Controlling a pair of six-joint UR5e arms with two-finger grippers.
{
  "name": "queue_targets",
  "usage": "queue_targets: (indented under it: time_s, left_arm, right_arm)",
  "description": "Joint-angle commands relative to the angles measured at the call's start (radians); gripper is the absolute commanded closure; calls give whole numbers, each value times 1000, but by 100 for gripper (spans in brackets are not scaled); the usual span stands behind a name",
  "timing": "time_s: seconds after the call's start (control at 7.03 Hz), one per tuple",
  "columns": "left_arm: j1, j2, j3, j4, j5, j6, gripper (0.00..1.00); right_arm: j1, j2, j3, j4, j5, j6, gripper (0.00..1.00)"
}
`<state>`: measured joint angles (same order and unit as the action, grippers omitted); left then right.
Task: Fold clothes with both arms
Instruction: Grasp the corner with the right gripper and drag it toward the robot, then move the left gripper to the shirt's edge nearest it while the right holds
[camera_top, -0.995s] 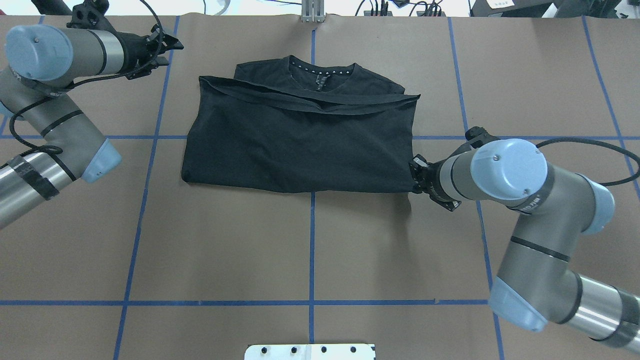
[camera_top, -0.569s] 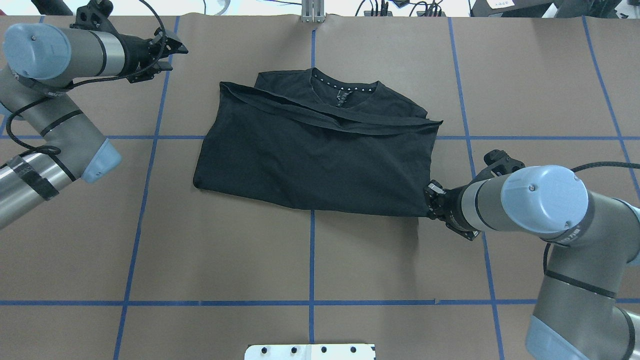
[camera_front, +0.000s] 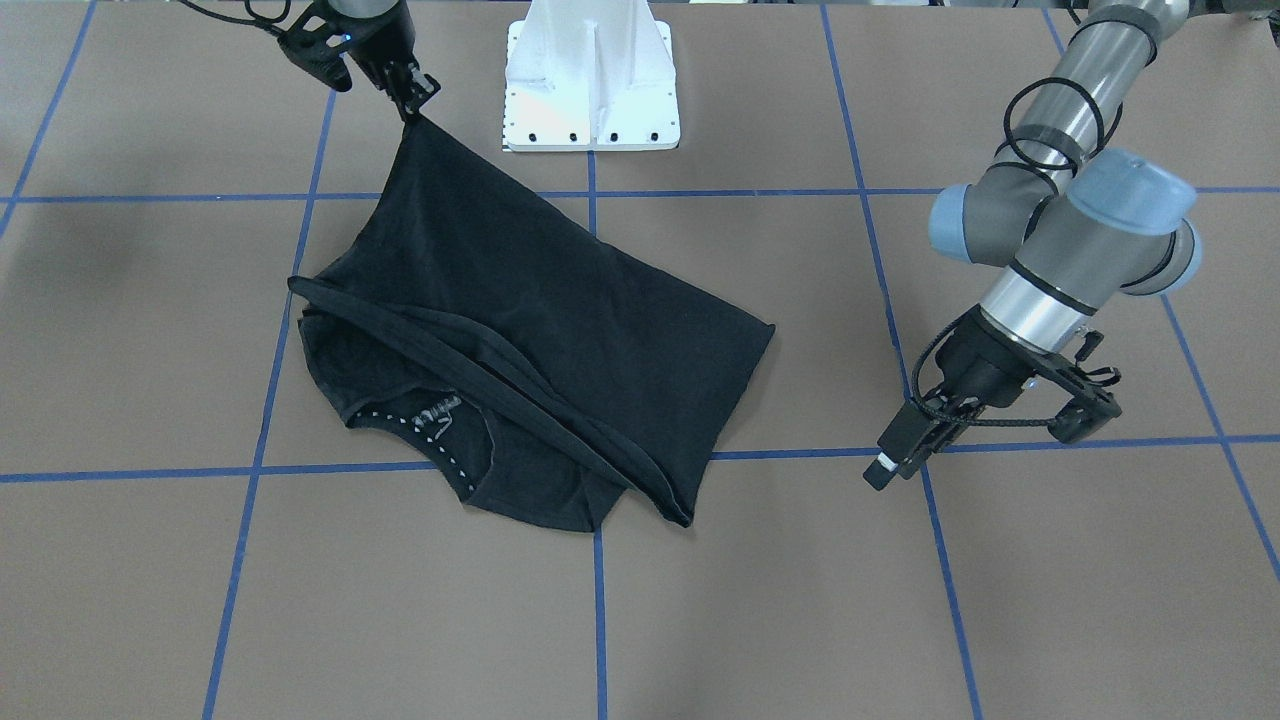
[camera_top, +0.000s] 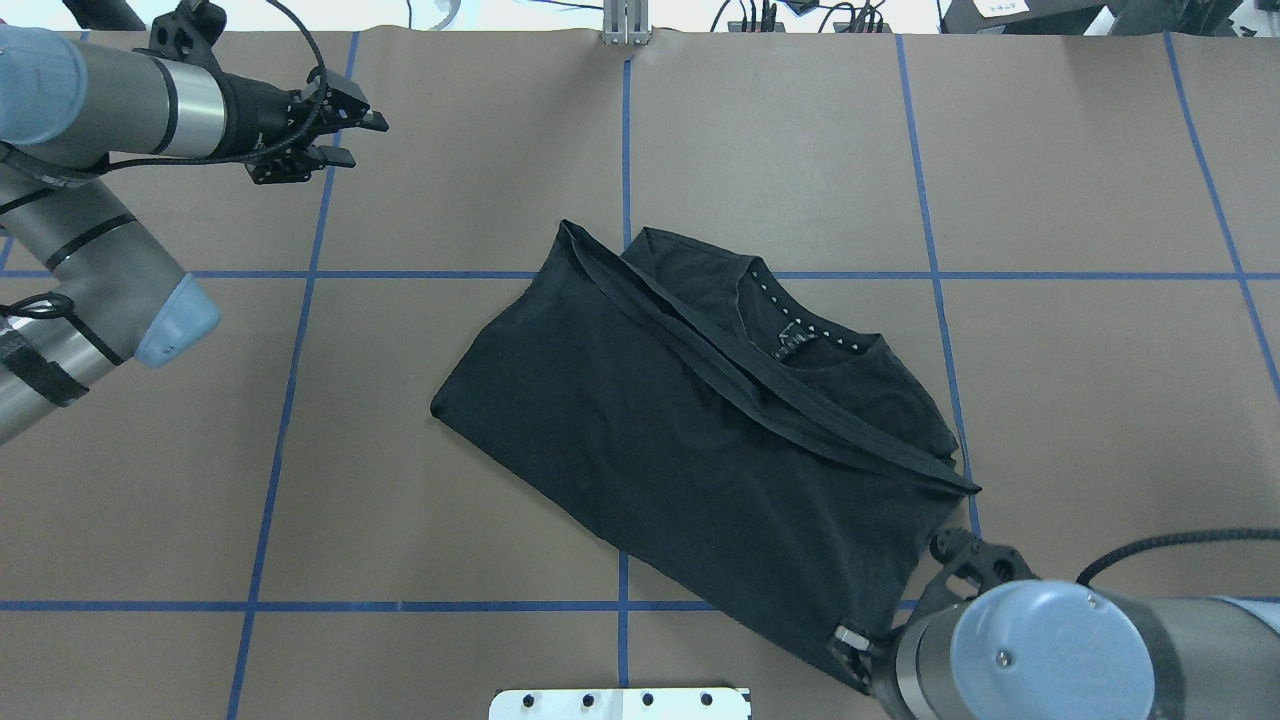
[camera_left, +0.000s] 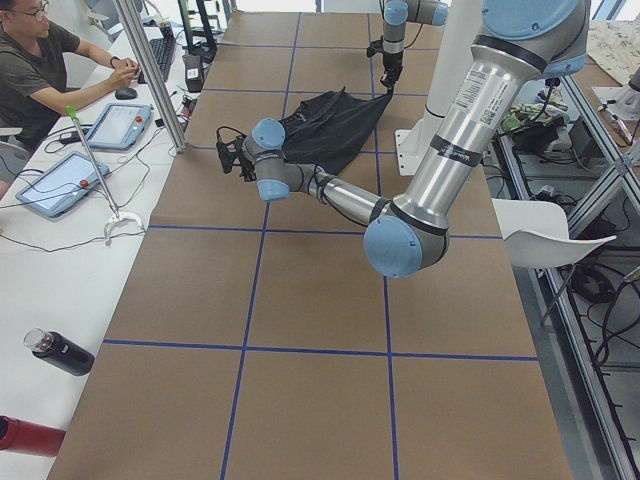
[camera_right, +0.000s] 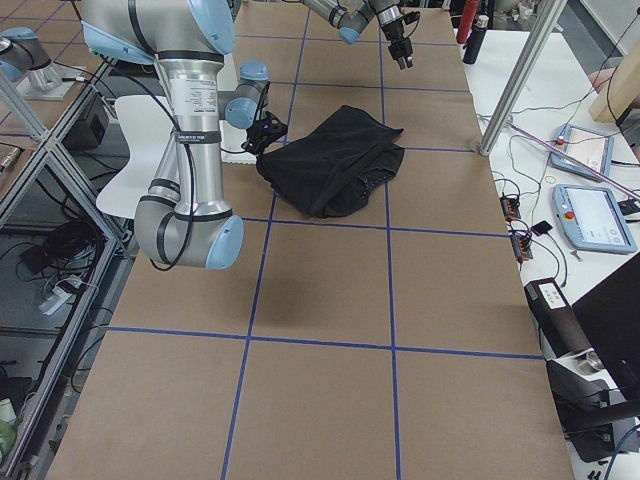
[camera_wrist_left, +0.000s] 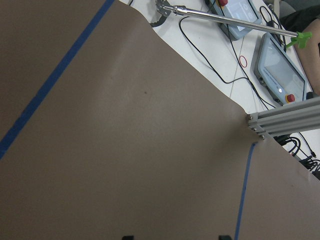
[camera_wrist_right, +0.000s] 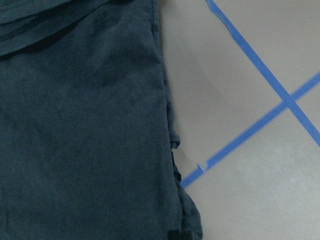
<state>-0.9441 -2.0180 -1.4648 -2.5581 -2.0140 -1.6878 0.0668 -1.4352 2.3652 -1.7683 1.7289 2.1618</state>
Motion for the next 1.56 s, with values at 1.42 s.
queue_targets:
  time_s: [1.42]
  left_arm:
    - [447,147,-310,450,316,-201,32]
  right_arm:
    - [268,197,-119,-2,-20,-23,0]
